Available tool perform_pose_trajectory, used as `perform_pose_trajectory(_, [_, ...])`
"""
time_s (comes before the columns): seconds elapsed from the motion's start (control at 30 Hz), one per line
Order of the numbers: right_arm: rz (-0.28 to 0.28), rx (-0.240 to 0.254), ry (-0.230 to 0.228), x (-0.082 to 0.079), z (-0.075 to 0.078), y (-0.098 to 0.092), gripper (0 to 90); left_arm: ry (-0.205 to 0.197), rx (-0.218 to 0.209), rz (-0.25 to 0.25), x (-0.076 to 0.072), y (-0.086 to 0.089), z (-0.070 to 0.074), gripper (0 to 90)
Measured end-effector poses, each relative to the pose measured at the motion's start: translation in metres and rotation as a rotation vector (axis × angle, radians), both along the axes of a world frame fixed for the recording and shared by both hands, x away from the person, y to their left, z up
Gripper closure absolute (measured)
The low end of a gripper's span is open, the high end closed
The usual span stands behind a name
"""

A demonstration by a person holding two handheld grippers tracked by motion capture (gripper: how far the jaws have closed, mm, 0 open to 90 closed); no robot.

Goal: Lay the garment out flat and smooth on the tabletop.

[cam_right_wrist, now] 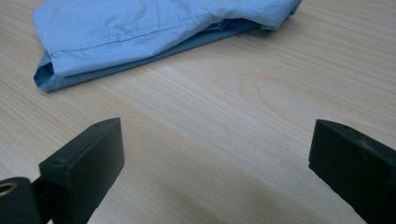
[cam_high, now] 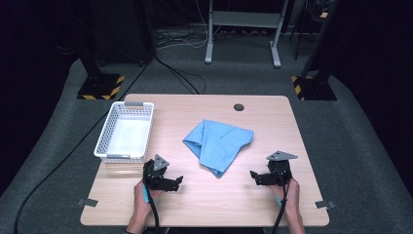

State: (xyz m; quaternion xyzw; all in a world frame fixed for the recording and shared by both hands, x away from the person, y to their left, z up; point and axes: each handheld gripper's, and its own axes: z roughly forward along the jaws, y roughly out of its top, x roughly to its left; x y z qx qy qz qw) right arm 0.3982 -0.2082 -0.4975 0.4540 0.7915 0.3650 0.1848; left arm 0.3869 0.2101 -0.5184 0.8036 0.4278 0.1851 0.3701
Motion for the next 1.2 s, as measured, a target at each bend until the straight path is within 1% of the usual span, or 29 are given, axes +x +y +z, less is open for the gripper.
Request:
perform_pose_trajectory(0.03, [0.0, 0.0, 0.0, 0.0, 0.0, 0.0, 2.6, 0.0, 0.0, 0.0, 0.0, 0.0, 0.0, 0.2])
perform_pose_trajectory(0.07, [0.009, 0.0, 0.001, 0.003, 0.001, 0.005, 2.7, 0.005, -0.004, -0.006, 0.002, -0.002, 0.0, 0.2])
perform_pose_trajectory(0.1, [0.009, 0.0, 0.001, 0.003, 0.001, 0.005, 2.7, 0.009, -0.014, -0.011, 0.003, -0.004, 0.0, 0.2])
perform_pose_trajectory(0.17, [0.021, -0.015, 0.003, 0.006, 0.001, 0.011, 2.7, 0.006, -0.025, -0.016, 0.007, -0.007, 0.002, 0.2])
perform_pose_trajectory(0.23, [0.028, -0.019, 0.005, 0.008, 0.002, 0.015, 2.9, -0.001, -0.04, -0.018, 0.011, -0.01, 0.004, 0.2])
perform_pose_trajectory(0.27, [0.032, -0.021, 0.004, 0.009, 0.002, 0.017, 2.8, -0.011, -0.033, -0.022, 0.012, -0.012, 0.004, 0.3])
perform_pose_trajectory(0.3, [0.039, -0.013, 0.008, 0.011, 0.003, 0.019, 2.8, -0.011, -0.032, -0.028, 0.014, -0.016, 0.004, 0.3])
perform_pose_trajectory(0.37, [0.046, -0.008, 0.003, 0.014, 0.005, 0.023, 3.1, 0.0, -0.027, -0.046, 0.017, -0.02, 0.002, 0.3])
perform_pose_trajectory(0.43, [0.05, -0.002, 0.004, 0.016, 0.007, 0.027, 3.1, 0.008, -0.04, -0.058, 0.02, -0.026, 0.002, 0.2])
perform_pose_trajectory(0.47, [0.053, 0.001, 0.005, 0.018, 0.008, 0.029, 3.1, 0.005, -0.048, -0.061, 0.022, -0.028, 0.003, 0.3])
perform_pose_trajectory(0.5, [0.054, 0.0, -0.004, 0.019, 0.009, 0.031, 3.3, 0.003, -0.053, -0.066, 0.024, -0.031, 0.004, 0.2])
perform_pose_trajectory(0.53, [0.059, -0.009, -0.01, 0.02, 0.009, 0.033, 3.3, 0.001, -0.059, -0.071, 0.027, -0.034, 0.006, 0.2])
perform_pose_trajectory(0.57, [0.066, -0.007, 0.002, 0.022, 0.009, 0.037, 3.0, -0.01, -0.055, -0.074, 0.028, -0.037, 0.006, 0.4])
perform_pose_trajectory(0.67, [0.078, -0.018, 0.006, 0.025, 0.01, 0.043, 3.1, 0.007, -0.059, -0.097, 0.034, -0.046, 0.007, 0.4])
perform_pose_trajectory(0.7, [0.08, -0.012, 0.013, 0.027, 0.01, 0.045, 3.1, 0.006, -0.061, -0.101, 0.035, -0.048, 0.007, 0.4])
perform_pose_trajectory(0.73, [0.086, -0.01, 0.012, 0.029, 0.01, 0.046, 3.2, 0.008, -0.06, -0.105, 0.038, -0.052, 0.007, 0.4])
perform_pose_trajectory(0.87, [0.087, 0.026, 0.021, 0.038, 0.009, 0.052, 4.6, 0.019, -0.06, -0.115, 0.046, -0.062, 0.004, 1.5])
perform_pose_trajectory(0.9, [0.084, 0.023, 0.022, 0.04, 0.007, 0.054, 4.7, 0.024, -0.061, -0.117, 0.049, -0.065, 0.003, 1.9])
perform_pose_trajectory(0.97, [0.084, 0.023, 0.041, 0.045, 0.004, 0.057, 4.5, 0.031, -0.061, -0.118, 0.053, -0.068, 0.002, 2.7])
perform_pose_trajectory(1.0, [0.083, 0.018, 0.043, 0.048, 0.003, 0.059, 4.5, 0.032, -0.06, -0.117, 0.054, -0.07, 0.001, 3.1])
perform_pose_trajectory(1.07, [0.079, 0.008, 0.057, 0.053, 0.0, 0.063, 4.5, 0.033, -0.063, -0.109, 0.057, -0.072, 0.0, 4.5])
perform_pose_trajectory(1.1, [0.073, 0.001, 0.063, 0.055, -0.001, 0.065, 4.5, 0.038, -0.064, -0.109, 0.059, -0.073, 0.0, 5.6])
perform_pose_trajectory(1.17, [0.065, -0.001, 0.076, 0.06, -0.004, 0.067, 4.7, 0.033, -0.063, -0.112, 0.06, -0.075, -0.001, 7.5])
perform_pose_trajectory(1.2, [0.049, 0.006, 0.086, 0.065, -0.006, 0.068, 5.9, 0.032, -0.053, -0.121, 0.062, -0.079, -0.002, 12.3])
